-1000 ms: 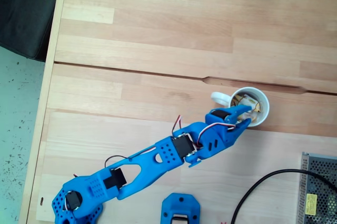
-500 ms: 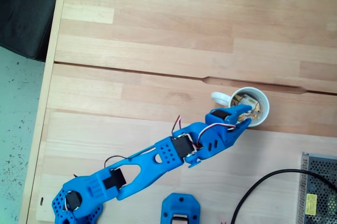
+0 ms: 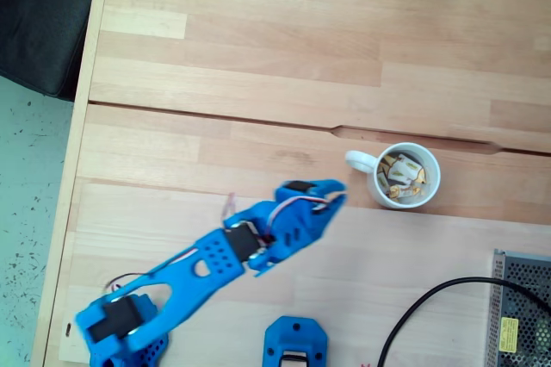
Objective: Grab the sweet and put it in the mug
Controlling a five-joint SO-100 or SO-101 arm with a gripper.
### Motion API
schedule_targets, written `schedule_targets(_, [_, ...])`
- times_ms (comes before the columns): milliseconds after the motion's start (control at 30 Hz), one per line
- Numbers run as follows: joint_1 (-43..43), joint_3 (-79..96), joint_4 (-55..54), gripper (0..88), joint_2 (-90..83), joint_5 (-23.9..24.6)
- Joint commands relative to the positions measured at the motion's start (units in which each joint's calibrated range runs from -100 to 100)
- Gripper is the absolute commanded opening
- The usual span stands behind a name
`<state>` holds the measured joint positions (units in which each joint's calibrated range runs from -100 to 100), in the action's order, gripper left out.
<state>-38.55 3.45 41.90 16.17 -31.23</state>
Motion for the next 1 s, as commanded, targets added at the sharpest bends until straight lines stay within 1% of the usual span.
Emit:
schedule_targets(0, [4.0,11.8,-0.4,3.8,-12.4,0.0])
schedule_targets(367, [18.7,51.9,-1.3,3.8,-39.9,0.0])
schedule_targets(567, [26.9,69.9,-1.3,3.8,-56.1,0.0])
schedule_targets(800, [33.5,84.5,-1.3,3.5,-72.6,0.0])
schedule_targets(967, [36.4,92.2,-1.2,3.5,-83.6,0.0])
